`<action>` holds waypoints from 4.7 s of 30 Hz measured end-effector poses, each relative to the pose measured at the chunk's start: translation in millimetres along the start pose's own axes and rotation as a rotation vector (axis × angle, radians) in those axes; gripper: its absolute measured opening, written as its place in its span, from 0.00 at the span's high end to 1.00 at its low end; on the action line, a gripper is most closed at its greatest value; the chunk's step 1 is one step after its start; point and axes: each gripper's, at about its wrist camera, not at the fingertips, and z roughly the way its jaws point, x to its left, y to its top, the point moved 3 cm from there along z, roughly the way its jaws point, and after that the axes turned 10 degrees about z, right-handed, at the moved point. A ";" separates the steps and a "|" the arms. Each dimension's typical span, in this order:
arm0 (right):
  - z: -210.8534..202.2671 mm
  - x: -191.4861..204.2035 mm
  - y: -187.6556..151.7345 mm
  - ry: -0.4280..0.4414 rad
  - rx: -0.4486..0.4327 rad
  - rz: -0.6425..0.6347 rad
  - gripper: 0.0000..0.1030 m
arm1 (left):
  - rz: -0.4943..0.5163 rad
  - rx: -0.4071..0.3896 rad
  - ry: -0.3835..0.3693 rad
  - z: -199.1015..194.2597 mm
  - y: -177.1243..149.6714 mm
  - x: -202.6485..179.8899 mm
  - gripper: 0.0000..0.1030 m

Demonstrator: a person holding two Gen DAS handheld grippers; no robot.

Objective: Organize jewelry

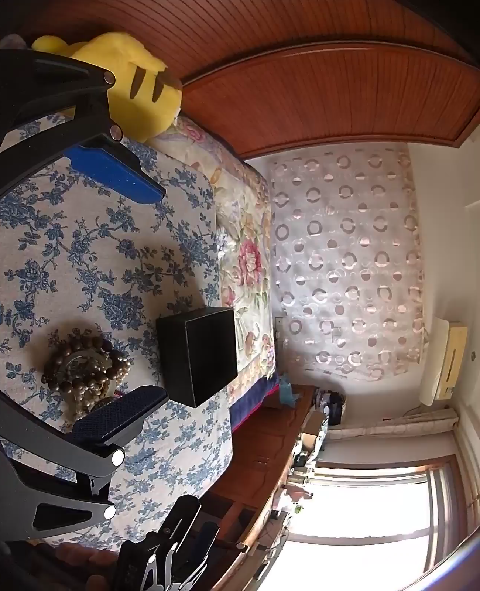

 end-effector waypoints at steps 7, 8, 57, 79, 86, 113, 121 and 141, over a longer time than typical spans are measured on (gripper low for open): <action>-0.6 0.5 0.7 -0.002 0.002 -0.001 0.02 | -0.003 0.000 -0.002 0.1 0.1 0.2 0.07; -0.7 0.5 0.9 -0.002 0.002 -0.001 0.02 | -0.004 -0.001 -0.003 0.2 0.1 0.3 0.07; -4.2 2.5 4.6 0.001 -0.002 -0.001 0.02 | -0.008 -0.007 -0.006 -0.8 6.9 -1.3 0.07; -7.7 4.2 6.6 0.002 -0.006 -0.004 0.02 | -0.009 -0.010 -0.010 -2.6 12.5 -10.9 0.07; -6.8 9.9 8.3 0.006 -0.002 -0.002 0.02 | -0.011 -0.003 -0.011 -4.0 10.5 -11.4 0.07; 33.5 -4.0 -33.8 0.092 0.186 -0.075 0.41 | 0.008 0.151 -0.142 43.8 -42.7 -1.6 0.07; 63.8 -0.4 -55.0 0.141 0.327 -0.137 0.65 | 0.014 0.197 -0.179 59.3 -54.6 -5.3 0.07; 106.9 7.1 -66.4 0.183 0.473 -0.214 0.94 | -0.040 0.289 -0.310 89.3 -75.8 -11.2 0.44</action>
